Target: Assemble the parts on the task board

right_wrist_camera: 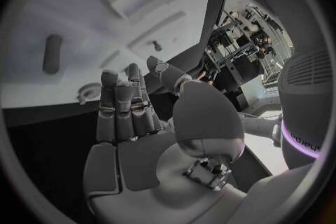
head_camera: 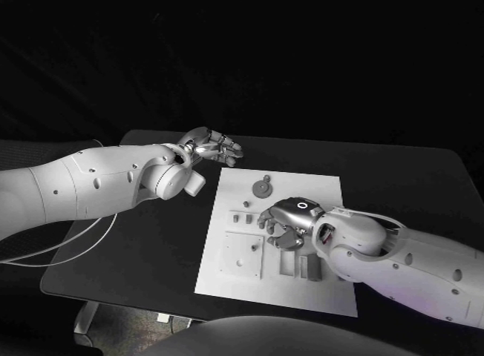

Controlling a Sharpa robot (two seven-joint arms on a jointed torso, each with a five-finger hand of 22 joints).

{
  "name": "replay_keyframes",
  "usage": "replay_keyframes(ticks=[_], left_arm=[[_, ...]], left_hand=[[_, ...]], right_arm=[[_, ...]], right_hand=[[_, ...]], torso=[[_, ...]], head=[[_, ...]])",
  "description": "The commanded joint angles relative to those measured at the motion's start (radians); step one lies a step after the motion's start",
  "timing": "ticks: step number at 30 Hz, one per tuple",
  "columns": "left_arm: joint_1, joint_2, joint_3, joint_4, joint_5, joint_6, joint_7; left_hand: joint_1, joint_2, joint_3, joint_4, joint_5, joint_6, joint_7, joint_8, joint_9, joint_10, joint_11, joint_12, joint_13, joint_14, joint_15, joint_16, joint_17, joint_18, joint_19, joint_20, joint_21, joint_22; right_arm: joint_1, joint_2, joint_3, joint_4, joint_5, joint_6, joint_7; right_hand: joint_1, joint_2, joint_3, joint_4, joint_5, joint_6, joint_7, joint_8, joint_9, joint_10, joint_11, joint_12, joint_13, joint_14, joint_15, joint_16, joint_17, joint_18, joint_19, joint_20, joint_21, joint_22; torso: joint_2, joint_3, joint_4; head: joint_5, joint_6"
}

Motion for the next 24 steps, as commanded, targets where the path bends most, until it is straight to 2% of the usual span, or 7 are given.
replay_keyframes(ticks=[1, 2, 4, 8, 11, 17, 24], left_arm=[[0.003, -0.002, 0.001, 0.001, 0.0, 0.01, 0.007], [0.003, -0.002, 0.001, 0.001, 0.0, 0.011, 0.007], [0.003, -0.003, 0.001, 0.001, 0.0, 0.012, 0.008], [0.003, -0.005, 0.001, 0.001, 0.0, 0.014, 0.009], [0.003, -0.007, 0.0, 0.002, 0.0, 0.015, 0.011], [0.003, -0.009, 0.0, 0.001, 0.0, 0.017, 0.01], [0.003, -0.009, 0.0, 0.002, 0.0, 0.018, 0.01]], left_hand=[[-0.005, -0.005, -0.005, 0.001, 0.0, -0.004, 0.001, 0.001, -0.001, -0.006, 0.002, -0.001, -0.002, 0.008, 0.002, -0.005, 0.001, 0.005, 0.008, 0.0, -0.007, -0.002], [-0.005, -0.005, -0.005, 0.001, 0.0, -0.004, 0.001, 0.001, -0.001, -0.006, 0.002, -0.001, -0.002, 0.008, 0.002, -0.005, 0.001, 0.005, 0.008, 0.0, -0.007, -0.002], [-0.005, -0.005, -0.005, 0.001, 0.0, -0.004, 0.001, 0.001, -0.001, -0.006, 0.002, -0.001, -0.002, 0.008, 0.002, -0.005, 0.002, 0.005, 0.008, 0.0, -0.007, -0.002], [-0.005, -0.005, -0.005, 0.001, 0.0, -0.004, 0.001, 0.001, -0.001, -0.006, 0.002, -0.001, -0.002, 0.008, 0.002, -0.005, 0.002, 0.005, 0.008, 0.0, -0.007, -0.002], [-0.005, -0.005, -0.005, 0.001, 0.0, -0.004, 0.001, 0.001, -0.001, -0.006, 0.002, -0.001, -0.002, 0.008, 0.002, -0.005, 0.002, 0.005, 0.008, 0.0, -0.007, -0.002], [-0.005, -0.005, -0.006, 0.001, -0.001, -0.003, 0.0, 0.001, -0.001, -0.005, 0.002, -0.001, -0.002, 0.008, 0.002, -0.006, 0.003, 0.005, 0.008, 0.0, -0.007, -0.002], [-0.004, -0.006, -0.006, 0.001, 0.0, -0.003, 0.0, 0.002, -0.001, -0.005, 0.002, -0.001, -0.002, 0.008, 0.002, -0.006, 0.003, 0.005, 0.008, 0.0, -0.007, -0.002]], right_arm=[[0.012, -0.032, 0.021, 0.031, 0.015, -0.055, 0.002], [0.017, -0.045, 0.033, 0.039, 0.021, -0.059, 0.003], [0.03, -0.074, 0.046, 0.055, 0.03, -0.061, 0.0], [0.051, -0.116, 0.058, 0.055, 0.042, -0.058, -0.003], [0.055, -0.138, 0.062, 0.037, 0.042, -0.049, -0.008], [0.055, -0.158, 0.063, -0.002, 0.045, -0.025, -0.012], [0.054, -0.169, 0.062, -0.02, 0.045, 0.024, -0.016]], right_hand=[[0.001, -0.013, -0.008, 0.0, 0.005, 0.001, -0.004, -0.002, -0.002, 0.004, -0.004, 0.005, 0.002, 0.004, 0.003, 0.008, 0.002, 0.012, 0.005, -0.004, 0.0, 0.019], [0.0, -0.015, -0.009, 0.0, 0.005, 0.003, -0.001, -0.001, -0.002, 0.005, -0.004, 0.005, 0.002, 0.005, 0.003, 0.008, 0.002, 0.012, 0.005, -0.004, 0.001, 0.019], [-0.002, -0.018, -0.01, 0.001, 0.005, 0.007, 0.004, 0.001, -0.003, 0.004, -0.004, 0.005, 0.003, 0.006, 0.003, 0.009, 0.003, 0.012, 0.006, -0.004, 0.001, 0.019], [-0.008, -0.026, -0.012, 0.004, 0.005, 0.009, 0.01, 0.002, -0.005, 0.004, -0.003, 0.005, 0.004, 0.008, 0.004, 0.01, 0.003, 0.012, 0.006, -0.004, 0.002, 0.019], [-0.011, -0.035, -0.011, 0.006, 0.006, 0.01, 0.011, 0.002, -0.008, 0.003, -0.003, 0.004, 0.004, 0.008, 0.004, 0.009, 0.002, 0.012, 0.006, -0.004, 0.002, 0.018], [-0.029, -0.065, -0.004, 0.024, 0.006, 0.0, 0.006, -0.003, -0.018, -0.017, 0.005, -0.007, 0.0, -0.004, 0.012, 0.004, 0.001, 0.012, -0.003, 0.002, -0.003, 0.017], [-0.041, -0.09, 0.003, 0.05, 0.005, -0.016, 0.0, -0.01, -0.032, -0.051, 0.019, -0.025, -0.007, -0.022, 0.026, 0.003, 0.003, 0.012, -0.018, 0.008, -0.008, 0.018]], torso=[[0.0, 0.0009, -0.0014], [0.0, 0.0008, -0.0014], [0.0, 0.0012, -0.0016], [0.001, 0.0016, -0.0016], [0.001, 0.0017, -0.0017], [0.001, 0.0032, -0.0003], [0.0, 0.001, 0.0007]], head=[[-0.013, 0.014], [-0.016, 0.016], [-0.024, 0.021], [-0.037, 0.031], [-0.046, 0.037], [-0.053, 0.04], [-0.057, 0.042]])
